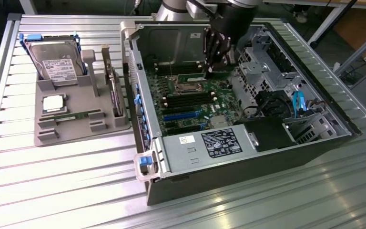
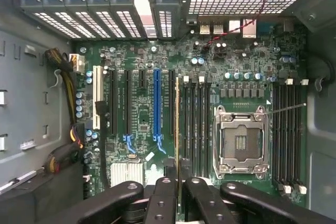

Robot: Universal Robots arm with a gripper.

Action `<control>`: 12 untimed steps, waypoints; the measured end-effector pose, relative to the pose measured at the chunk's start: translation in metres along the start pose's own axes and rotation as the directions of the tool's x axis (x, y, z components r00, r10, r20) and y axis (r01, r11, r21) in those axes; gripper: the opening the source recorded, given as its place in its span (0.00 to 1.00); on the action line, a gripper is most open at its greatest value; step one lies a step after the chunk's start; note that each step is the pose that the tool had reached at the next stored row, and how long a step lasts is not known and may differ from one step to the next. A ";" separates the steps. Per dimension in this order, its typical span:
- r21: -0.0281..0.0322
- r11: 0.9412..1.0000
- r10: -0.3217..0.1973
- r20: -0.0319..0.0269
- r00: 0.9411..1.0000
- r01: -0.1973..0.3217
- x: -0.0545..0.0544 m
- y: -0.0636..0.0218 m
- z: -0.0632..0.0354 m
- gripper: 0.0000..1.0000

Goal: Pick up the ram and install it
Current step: 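Insert the ram into the slot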

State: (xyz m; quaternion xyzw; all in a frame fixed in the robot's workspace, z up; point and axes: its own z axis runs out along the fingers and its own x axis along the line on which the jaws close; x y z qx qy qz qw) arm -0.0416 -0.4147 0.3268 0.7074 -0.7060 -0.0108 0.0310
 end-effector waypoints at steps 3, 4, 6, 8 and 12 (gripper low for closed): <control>0.000 1.000 0.000 0.000 1.000 0.000 -0.003 -0.0004 0.0062 0.13; 0.000 1.000 0.000 0.000 1.000 0.000 -0.004 -0.0005 0.0084 0.13; 0.000 1.000 0.000 0.000 1.000 0.000 -0.006 -0.0009 0.0133 0.13; 0.000 1.000 0.000 -0.001 1.000 0.000 -0.007 -0.0012 0.0206 0.13; 0.000 1.000 0.000 -0.001 1.000 0.000 -0.009 -0.0018 0.0298 0.13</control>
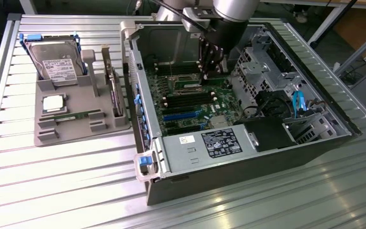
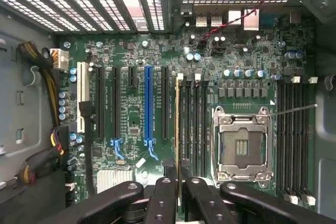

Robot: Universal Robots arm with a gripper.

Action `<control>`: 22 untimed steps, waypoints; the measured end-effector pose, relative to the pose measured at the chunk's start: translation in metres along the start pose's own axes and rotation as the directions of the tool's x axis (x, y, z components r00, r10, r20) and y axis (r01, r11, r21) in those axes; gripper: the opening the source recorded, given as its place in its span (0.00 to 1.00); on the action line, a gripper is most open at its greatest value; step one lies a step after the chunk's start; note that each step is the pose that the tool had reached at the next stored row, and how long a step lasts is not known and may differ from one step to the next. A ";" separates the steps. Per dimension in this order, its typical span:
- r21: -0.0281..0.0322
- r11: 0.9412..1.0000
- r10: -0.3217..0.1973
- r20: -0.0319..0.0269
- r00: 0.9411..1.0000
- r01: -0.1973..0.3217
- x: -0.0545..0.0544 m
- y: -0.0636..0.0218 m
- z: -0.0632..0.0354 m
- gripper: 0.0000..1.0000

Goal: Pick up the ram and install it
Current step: 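Insert the ram into the slot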

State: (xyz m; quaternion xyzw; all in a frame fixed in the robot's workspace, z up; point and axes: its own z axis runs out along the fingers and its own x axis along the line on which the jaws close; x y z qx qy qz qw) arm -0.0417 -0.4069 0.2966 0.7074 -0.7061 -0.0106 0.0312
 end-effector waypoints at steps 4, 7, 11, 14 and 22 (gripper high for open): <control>0.000 1.000 0.000 0.000 1.000 0.000 -0.001 -0.0004 0.0076 0.13; 0.000 1.000 0.000 0.000 1.000 0.000 -0.001 -0.0008 0.0183 0.13; 0.000 1.000 0.000 -0.001 1.000 0.000 -0.002 -0.0012 0.0293 0.13; 0.000 1.000 0.000 -0.001 1.000 0.000 -0.003 -0.0019 0.0396 0.13; 0.000 1.000 0.000 -0.001 1.000 0.000 -0.005 -0.0018 0.0562 0.13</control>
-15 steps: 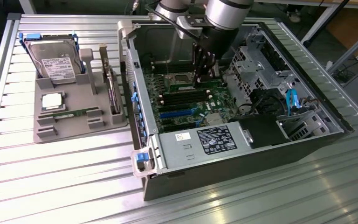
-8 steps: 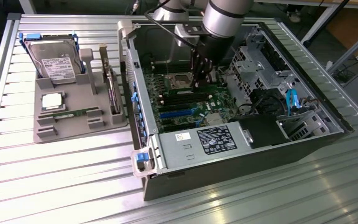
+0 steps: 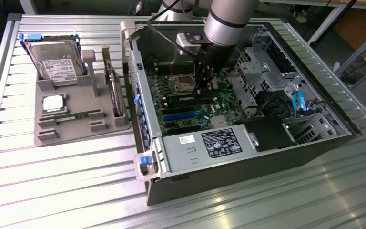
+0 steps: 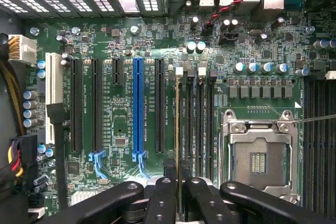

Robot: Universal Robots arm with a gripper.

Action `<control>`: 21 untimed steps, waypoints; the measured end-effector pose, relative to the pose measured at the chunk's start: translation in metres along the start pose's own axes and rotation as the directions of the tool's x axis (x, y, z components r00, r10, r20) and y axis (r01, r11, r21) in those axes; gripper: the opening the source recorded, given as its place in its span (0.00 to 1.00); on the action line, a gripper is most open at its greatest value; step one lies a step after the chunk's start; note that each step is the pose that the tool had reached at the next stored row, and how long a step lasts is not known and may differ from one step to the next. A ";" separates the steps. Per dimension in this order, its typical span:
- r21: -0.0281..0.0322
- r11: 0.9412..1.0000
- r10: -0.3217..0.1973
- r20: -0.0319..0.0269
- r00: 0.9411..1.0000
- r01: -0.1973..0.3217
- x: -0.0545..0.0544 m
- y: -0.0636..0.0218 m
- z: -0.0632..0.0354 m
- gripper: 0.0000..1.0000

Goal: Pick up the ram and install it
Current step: 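Insert the ram into the slot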

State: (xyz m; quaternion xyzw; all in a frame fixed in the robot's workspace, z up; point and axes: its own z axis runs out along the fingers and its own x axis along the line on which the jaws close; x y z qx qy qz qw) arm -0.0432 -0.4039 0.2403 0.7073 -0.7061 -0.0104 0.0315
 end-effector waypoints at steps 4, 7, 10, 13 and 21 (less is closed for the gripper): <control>0.000 1.000 0.000 0.000 1.000 0.000 -0.001 0.0006 0.0032 0.13; 0.000 1.000 0.000 0.000 1.000 0.000 0.000 0.0004 0.0048 0.13; 0.000 1.000 0.000 -0.001 1.000 0.000 -0.001 0.0002 0.0071 0.13; 0.000 1.000 0.000 0.000 1.000 0.000 -0.001 0.0008 0.0080 0.13; 0.000 1.000 -0.002 0.000 1.000 0.002 -0.002 0.0016 0.0028 0.13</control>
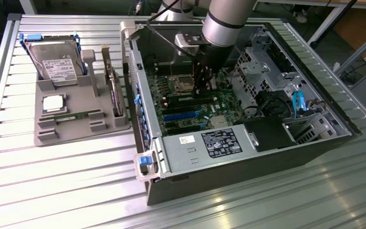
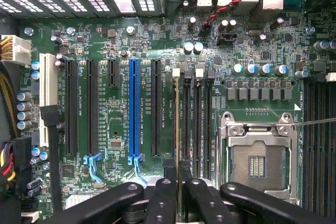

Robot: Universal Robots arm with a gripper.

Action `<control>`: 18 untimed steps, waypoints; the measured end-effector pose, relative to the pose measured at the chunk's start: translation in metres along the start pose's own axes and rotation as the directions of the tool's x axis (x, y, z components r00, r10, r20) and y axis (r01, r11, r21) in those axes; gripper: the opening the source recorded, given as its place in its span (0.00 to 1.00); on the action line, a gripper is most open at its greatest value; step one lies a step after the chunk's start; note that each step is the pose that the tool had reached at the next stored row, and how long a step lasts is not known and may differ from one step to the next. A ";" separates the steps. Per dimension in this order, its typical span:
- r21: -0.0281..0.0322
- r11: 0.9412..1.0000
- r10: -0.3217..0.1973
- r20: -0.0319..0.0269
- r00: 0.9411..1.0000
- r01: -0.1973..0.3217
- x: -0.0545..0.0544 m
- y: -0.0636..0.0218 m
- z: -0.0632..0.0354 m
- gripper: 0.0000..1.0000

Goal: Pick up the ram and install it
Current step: 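Insert the ram into the slot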

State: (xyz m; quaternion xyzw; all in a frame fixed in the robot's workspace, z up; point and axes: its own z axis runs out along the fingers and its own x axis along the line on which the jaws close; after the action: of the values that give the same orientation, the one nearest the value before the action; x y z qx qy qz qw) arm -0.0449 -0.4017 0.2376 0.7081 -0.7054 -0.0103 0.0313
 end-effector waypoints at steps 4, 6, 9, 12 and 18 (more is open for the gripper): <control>0.000 1.000 0.000 0.000 1.000 0.000 0.000 -0.0001 0.0020 0.13; 0.000 1.000 0.000 0.000 1.000 0.000 0.000 -0.0001 0.0035 0.13; 0.000 1.000 0.000 0.000 1.000 0.000 0.000 -0.0002 0.0046 0.13; 0.000 1.000 0.000 0.000 1.000 0.000 0.000 0.0002 0.0050 0.13; -0.001 1.000 0.018 0.001 1.000 -0.018 0.001 0.0007 0.0064 0.13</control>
State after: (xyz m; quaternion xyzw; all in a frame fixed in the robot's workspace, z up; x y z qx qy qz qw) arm -0.0460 -0.4026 0.2312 0.7017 -0.7117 -0.0105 0.0313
